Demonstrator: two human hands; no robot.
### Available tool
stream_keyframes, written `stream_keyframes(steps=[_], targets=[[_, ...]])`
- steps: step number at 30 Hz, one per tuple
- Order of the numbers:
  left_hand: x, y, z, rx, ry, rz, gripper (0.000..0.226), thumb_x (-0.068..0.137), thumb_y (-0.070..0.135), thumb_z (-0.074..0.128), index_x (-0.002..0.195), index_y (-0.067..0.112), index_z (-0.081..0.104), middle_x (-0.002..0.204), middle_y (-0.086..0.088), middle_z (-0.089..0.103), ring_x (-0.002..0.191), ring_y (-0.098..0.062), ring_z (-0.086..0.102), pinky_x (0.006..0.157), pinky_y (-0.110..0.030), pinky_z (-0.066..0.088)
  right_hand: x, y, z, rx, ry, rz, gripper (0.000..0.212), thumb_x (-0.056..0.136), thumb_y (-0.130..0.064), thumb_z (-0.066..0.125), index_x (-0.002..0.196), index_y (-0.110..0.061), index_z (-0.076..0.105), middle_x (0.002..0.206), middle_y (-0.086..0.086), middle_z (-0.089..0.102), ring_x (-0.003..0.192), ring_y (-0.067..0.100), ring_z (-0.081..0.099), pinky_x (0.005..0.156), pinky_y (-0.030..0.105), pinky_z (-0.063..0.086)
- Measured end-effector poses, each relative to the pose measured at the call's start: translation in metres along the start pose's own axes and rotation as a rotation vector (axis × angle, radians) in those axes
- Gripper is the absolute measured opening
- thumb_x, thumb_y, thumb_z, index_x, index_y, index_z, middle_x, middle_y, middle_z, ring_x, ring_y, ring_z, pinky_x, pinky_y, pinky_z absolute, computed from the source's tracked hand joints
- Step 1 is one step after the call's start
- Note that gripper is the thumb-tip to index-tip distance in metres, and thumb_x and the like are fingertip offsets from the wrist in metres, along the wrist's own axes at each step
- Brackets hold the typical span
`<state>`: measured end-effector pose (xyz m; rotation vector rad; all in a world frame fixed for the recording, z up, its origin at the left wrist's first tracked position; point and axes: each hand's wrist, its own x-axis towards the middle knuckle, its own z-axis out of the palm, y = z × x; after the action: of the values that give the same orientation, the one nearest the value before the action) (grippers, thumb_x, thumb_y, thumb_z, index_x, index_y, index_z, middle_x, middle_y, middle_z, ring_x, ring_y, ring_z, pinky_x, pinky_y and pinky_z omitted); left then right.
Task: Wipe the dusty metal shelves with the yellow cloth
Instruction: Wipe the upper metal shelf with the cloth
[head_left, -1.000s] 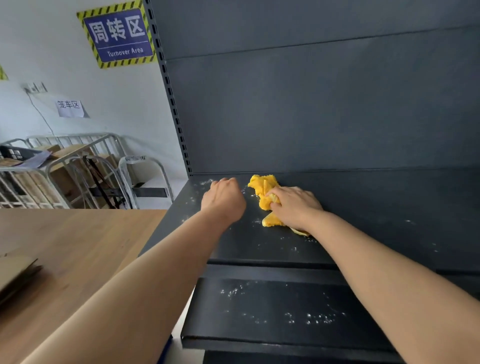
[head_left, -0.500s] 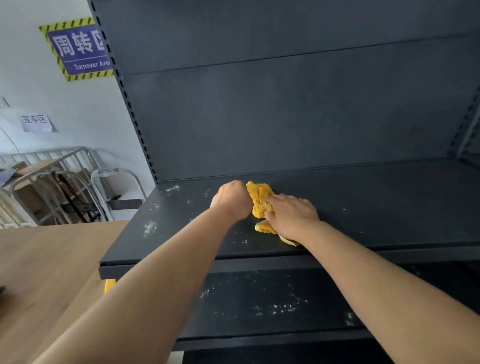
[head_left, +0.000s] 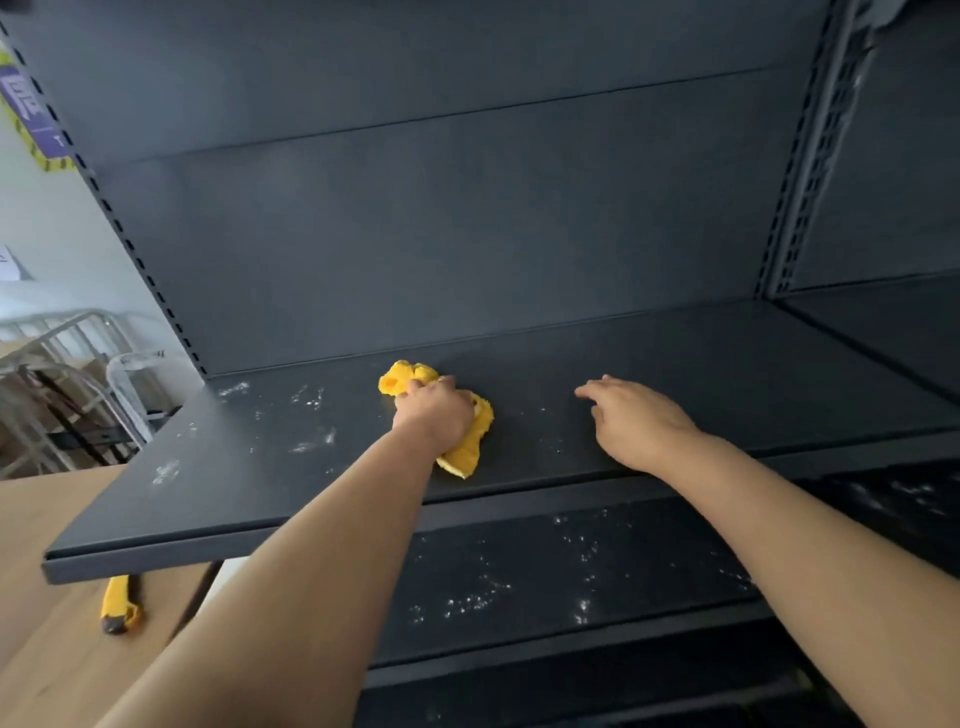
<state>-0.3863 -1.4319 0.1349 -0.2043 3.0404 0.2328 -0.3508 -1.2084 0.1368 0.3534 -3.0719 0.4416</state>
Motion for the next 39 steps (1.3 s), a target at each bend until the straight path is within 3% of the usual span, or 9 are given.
stream_keyframes(steps=[4, 8, 13, 19, 25, 34, 39], targets=[[-0.012, 0.035, 0.006, -0.080, 0.082, 0.024, 0.039, 0.100, 0.023, 0.024, 0.127, 0.015, 0.051, 0.131, -0.013, 0.045, 0.121, -0.038, 0.037, 0.099, -0.047, 0.031, -0.012, 0.027, -0.006, -0.062, 0.012, 0.046, 0.052, 0.093, -0.004, 0.041, 0.141, -0.023, 0.043, 0.151, -0.002, 0.036, 0.134, 0.020, 0.040, 0.105, 0.038, 0.039], [-0.013, 0.069, 0.011, -0.123, 0.076, 0.016, 0.043, 0.099, 0.020, 0.021, 0.130, 0.018, 0.050, 0.142, -0.009, 0.040, 0.128, -0.037, 0.031, 0.101, -0.048, 0.031, -0.021, 0.051, -0.010, -0.077, 0.043, 0.057, 0.051, 0.092, -0.004, 0.041, 0.139, -0.024, 0.046, 0.147, -0.003, 0.043, 0.127, 0.023, 0.048, 0.100, 0.037, 0.044], [-0.025, 0.114, 0.016, -0.152, 0.017, 0.058, 0.047, 0.099, 0.032, 0.023, 0.141, 0.017, 0.038, 0.145, -0.016, 0.031, 0.131, -0.038, 0.027, 0.105, -0.049, 0.031, -0.036, 0.074, -0.012, -0.041, 0.065, 0.062, 0.053, 0.091, -0.001, 0.042, 0.139, -0.023, 0.047, 0.146, -0.003, 0.044, 0.130, 0.023, 0.046, 0.102, 0.039, 0.043], [-0.041, 0.148, 0.028, -0.146, 0.081, 0.142, 0.061, 0.090, 0.059, 0.036, 0.138, 0.023, 0.042, 0.146, -0.008, 0.033, 0.130, -0.034, 0.031, 0.099, -0.044, 0.035, -0.049, 0.085, -0.013, -0.037, 0.117, 0.066, 0.053, 0.090, 0.001, 0.043, 0.137, -0.022, 0.049, 0.144, -0.002, 0.047, 0.127, 0.023, 0.050, 0.099, 0.038, 0.046], [-0.056, 0.120, 0.033, -0.118, 0.175, 0.261, 0.051, 0.089, 0.051, 0.045, 0.134, 0.025, 0.048, 0.131, -0.005, 0.049, 0.118, -0.029, 0.043, 0.087, -0.040, 0.043, -0.048, 0.067, -0.008, -0.031, 0.125, 0.037, 0.052, 0.090, 0.001, 0.041, 0.137, -0.022, 0.049, 0.146, -0.003, 0.045, 0.127, 0.023, 0.049, 0.096, 0.036, 0.047], [-0.068, 0.050, 0.022, -0.189, 0.228, 0.125, 0.044, 0.091, 0.042, 0.046, 0.134, 0.030, 0.047, 0.127, -0.002, 0.052, 0.112, -0.025, 0.051, 0.077, -0.037, 0.046, -0.030, -0.003, 0.012, -0.002, 0.080, -0.114, 0.052, 0.089, -0.001, 0.040, 0.135, -0.023, 0.051, 0.142, -0.002, 0.049, 0.123, 0.025, 0.051, 0.093, 0.039, 0.049], [-0.069, -0.010, 0.013, -0.182, 0.238, 0.010, 0.046, 0.093, 0.040, 0.044, 0.138, 0.031, 0.043, 0.133, -0.002, 0.049, 0.118, -0.027, 0.048, 0.086, -0.041, 0.047, -0.018, -0.045, 0.022, 0.028, 0.077, -0.201, 0.047, 0.090, -0.002, 0.040, 0.129, -0.019, 0.057, 0.138, -0.001, 0.053, 0.119, 0.025, 0.054, 0.093, 0.040, 0.049]])
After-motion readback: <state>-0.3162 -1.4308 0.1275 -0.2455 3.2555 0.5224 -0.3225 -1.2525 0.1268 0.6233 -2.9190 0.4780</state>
